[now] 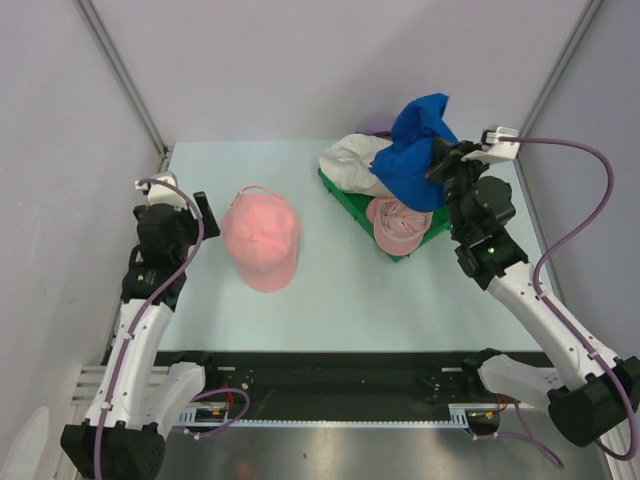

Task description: Stack the hats

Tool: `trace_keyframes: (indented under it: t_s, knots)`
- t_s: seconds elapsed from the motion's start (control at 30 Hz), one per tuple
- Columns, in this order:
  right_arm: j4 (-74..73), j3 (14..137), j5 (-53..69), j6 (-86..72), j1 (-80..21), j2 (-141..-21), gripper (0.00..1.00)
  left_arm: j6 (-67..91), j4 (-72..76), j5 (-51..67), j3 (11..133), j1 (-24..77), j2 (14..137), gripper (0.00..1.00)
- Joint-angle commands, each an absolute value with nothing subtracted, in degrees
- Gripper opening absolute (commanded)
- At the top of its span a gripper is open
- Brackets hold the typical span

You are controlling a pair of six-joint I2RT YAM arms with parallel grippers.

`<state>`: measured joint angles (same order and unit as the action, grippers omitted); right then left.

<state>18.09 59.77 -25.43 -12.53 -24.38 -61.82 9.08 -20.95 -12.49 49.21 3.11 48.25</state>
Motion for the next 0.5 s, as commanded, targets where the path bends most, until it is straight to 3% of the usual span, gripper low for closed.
trace_keyframes:
  t_s: [0.0,0.47]
  knots:
    - [16.18,60.64,-21.37,-12.30,-31.45,-59.59,0.00,10.55,-20.83,-15.72,52.03,3.69,46.15,1.00]
    - [15.11,67.50,-5.19,-14.59,-50.62,-61.96,0.00,12.48,-21.70,-13.19,59.49,3.69,43.77,1.00]
